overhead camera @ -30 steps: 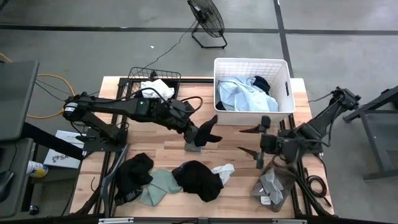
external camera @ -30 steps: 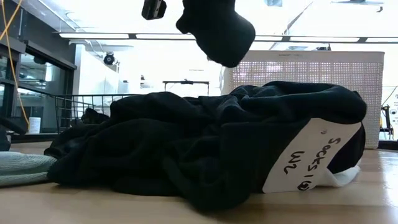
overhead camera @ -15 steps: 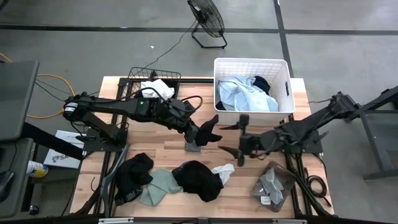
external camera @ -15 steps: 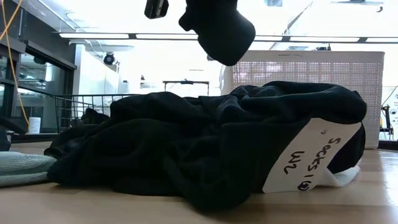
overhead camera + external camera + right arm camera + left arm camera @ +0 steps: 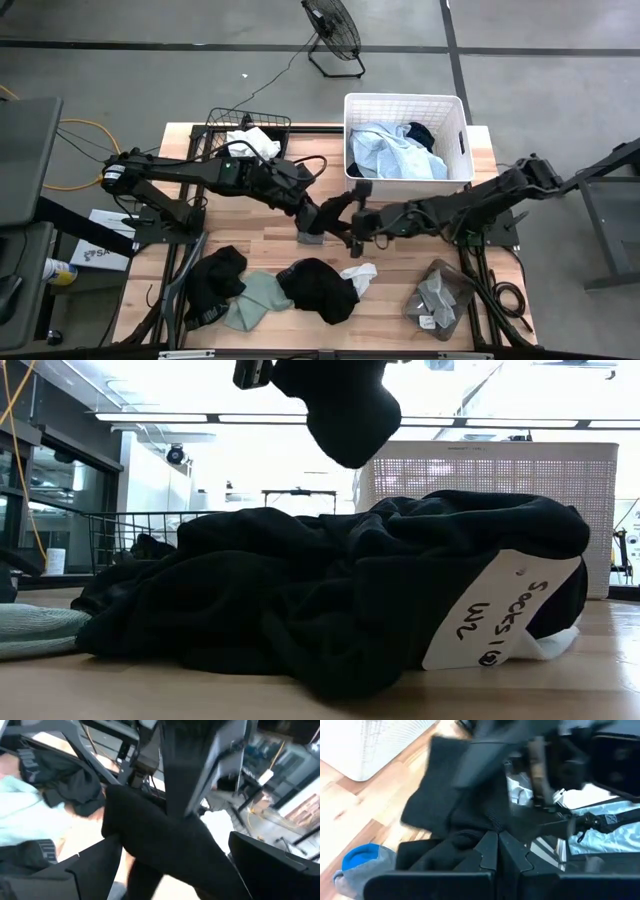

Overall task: Pick & Place Cloths
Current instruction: Put the black sock into the black bin

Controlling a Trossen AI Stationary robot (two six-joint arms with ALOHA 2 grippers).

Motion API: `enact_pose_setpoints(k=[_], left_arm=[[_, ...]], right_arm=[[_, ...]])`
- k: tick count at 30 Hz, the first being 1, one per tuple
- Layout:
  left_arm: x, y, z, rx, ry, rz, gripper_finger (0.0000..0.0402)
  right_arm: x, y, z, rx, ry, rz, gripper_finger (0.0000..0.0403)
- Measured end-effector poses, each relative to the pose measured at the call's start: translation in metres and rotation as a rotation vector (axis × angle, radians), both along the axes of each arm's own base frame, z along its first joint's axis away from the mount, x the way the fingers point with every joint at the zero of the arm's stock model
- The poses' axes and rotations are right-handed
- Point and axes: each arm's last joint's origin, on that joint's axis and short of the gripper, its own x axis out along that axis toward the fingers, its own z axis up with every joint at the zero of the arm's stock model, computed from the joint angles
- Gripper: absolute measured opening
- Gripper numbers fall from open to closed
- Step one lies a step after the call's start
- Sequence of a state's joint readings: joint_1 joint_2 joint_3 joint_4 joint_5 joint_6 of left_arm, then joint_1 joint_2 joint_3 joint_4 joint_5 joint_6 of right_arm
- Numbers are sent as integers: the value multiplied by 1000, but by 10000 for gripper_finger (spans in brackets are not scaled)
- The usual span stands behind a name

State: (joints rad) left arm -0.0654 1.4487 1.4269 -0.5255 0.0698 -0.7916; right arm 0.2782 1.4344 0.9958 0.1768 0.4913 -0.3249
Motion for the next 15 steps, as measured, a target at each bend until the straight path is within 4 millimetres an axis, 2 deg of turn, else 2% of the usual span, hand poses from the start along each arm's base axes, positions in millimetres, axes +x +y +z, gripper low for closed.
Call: enact_pose_setpoints(k=[4,8,11,15], left_arm=[[0,0,0,6,-1,-13,0],[0,-1,0,17,-5,-45,0],[0,-1,0,24,-7,-64,0],[0,-2,0,33,-10,-83,0]], right_arm=[[8,-5,-12,102,10,-48,352],[11,-2,-18,188,8,-59,328],[11,3,-19,255,-3,-63,293],[9,8,-18,319,-27,-97,225]])
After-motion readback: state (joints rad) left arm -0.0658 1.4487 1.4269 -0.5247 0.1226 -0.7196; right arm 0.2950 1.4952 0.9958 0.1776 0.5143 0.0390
